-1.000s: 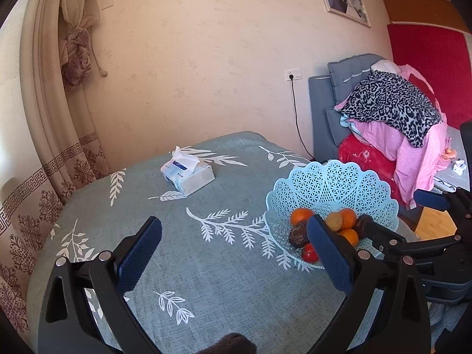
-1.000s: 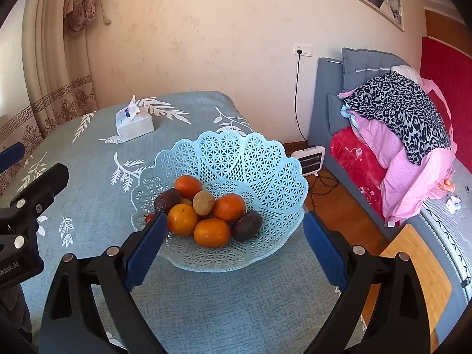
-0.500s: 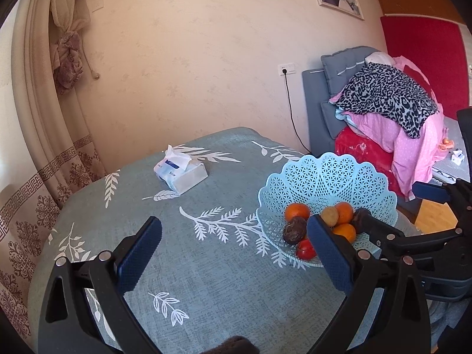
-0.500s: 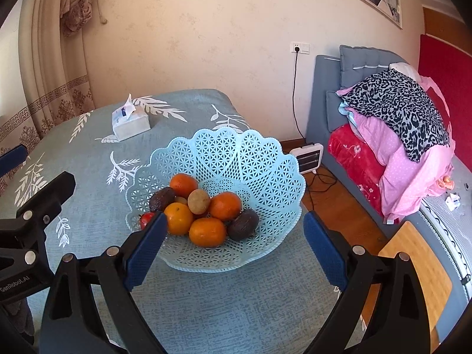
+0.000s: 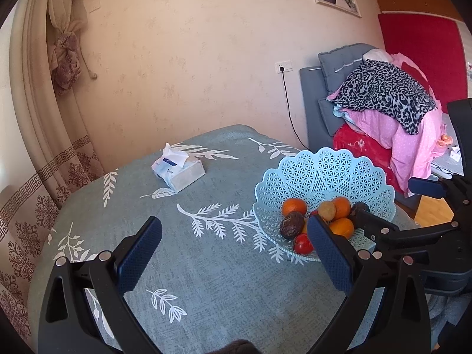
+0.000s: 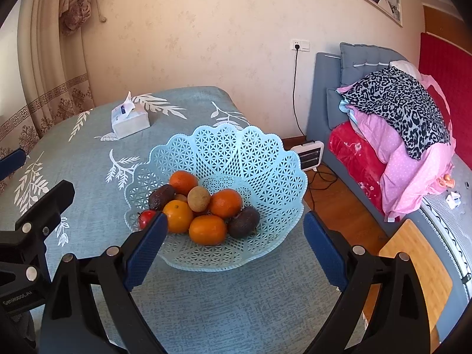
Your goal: Organize fruits
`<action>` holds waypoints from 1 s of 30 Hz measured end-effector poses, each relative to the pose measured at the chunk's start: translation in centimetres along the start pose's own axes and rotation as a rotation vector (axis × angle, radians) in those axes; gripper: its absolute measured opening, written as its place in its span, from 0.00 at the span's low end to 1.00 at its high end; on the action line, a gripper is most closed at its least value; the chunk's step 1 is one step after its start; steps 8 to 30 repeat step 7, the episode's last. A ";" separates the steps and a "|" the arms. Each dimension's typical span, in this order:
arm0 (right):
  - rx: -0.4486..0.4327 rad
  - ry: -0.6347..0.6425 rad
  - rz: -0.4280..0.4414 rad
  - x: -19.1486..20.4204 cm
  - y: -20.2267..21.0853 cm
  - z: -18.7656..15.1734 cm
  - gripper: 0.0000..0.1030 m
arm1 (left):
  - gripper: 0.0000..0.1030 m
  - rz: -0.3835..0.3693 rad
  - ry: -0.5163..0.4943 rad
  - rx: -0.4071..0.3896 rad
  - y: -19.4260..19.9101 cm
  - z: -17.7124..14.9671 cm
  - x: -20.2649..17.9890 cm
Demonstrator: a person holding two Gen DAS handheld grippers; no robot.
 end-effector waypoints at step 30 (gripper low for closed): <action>0.029 0.035 0.037 2.1 -0.2 -1.2 0.92 | 0.95 0.014 0.061 0.069 -0.3 -2.4 2.2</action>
Point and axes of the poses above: each gripper's, at about its wrist camera, not at the fingertips, and y roughly against the way its jaws point, x to its left, z to its top, the point moved 3 cm from there along -y, roughly the way its jaws point, and after that the axes turned 11 degrees about -y, right-handed, at the moved point
